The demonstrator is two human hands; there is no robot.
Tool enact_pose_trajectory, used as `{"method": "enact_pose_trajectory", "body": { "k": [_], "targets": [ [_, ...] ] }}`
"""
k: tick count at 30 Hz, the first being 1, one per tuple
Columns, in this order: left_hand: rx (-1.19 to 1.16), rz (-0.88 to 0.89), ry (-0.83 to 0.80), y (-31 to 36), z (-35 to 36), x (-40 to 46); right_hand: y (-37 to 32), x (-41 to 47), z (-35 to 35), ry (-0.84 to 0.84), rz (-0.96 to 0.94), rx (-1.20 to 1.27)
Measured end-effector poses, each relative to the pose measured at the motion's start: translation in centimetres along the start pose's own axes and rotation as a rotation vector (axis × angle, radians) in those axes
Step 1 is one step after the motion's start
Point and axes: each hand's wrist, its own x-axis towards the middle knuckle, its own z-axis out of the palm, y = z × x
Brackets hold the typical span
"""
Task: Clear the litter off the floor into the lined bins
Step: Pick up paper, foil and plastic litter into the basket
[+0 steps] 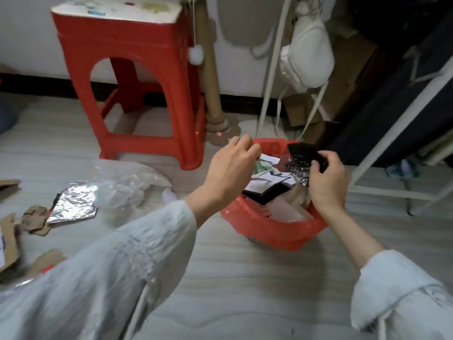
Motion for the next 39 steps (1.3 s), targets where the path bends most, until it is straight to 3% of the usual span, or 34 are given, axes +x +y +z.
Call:
{"method": "enact_pose_trajectory", "body": {
  "k": [3, 5, 8, 11, 16, 20, 27, 33, 39],
  "targets": [
    [0.008, -0.051, -0.039, 0.9, 2.9, 1.0, 0.4, 2.1, 0.9, 0.027, -0.071, -0.037],
    [-0.007, -0.086, -0.200, 0.7, 4.7, 1.1, 0.6, 2.9, 2.0, -0.032, -0.096, -0.058],
    [-0.125, -0.120, -0.487, -0.7, 5.6, 0.5, 1.3, 3.0, 4.0, -0.255, -0.115, -0.155],
    [-0.237, -0.158, -0.468, -2.4, 3.7, -0.9, 1.1, 2.3, 5.0, -0.347, -0.104, -0.169],
    [-0.214, -0.212, -0.481, -6.3, -0.8, -5.0, -2.3, -0.7, 4.7, -0.404, -0.208, -0.148],
    [-0.105, -0.274, -0.673, -9.8, -4.4, -9.7, -7.2, -5.4, 5.7, -0.475, -0.362, -0.065],
    [-0.002, -0.569, -1.010, -18.4, -5.0, -20.0, -12.5, -13.9, 12.4, -0.827, -0.517, -0.099],
    [-0.024, -0.727, -0.898, -24.1, -2.3, -25.9, -10.0, -16.1, 20.7, -1.066, -0.434, -0.329],
    [0.273, -0.547, -0.597, -28.5, 1.7, -25.1, -7.4, -15.2, 30.5, -1.084, -0.368, -0.433]
  ]
}}
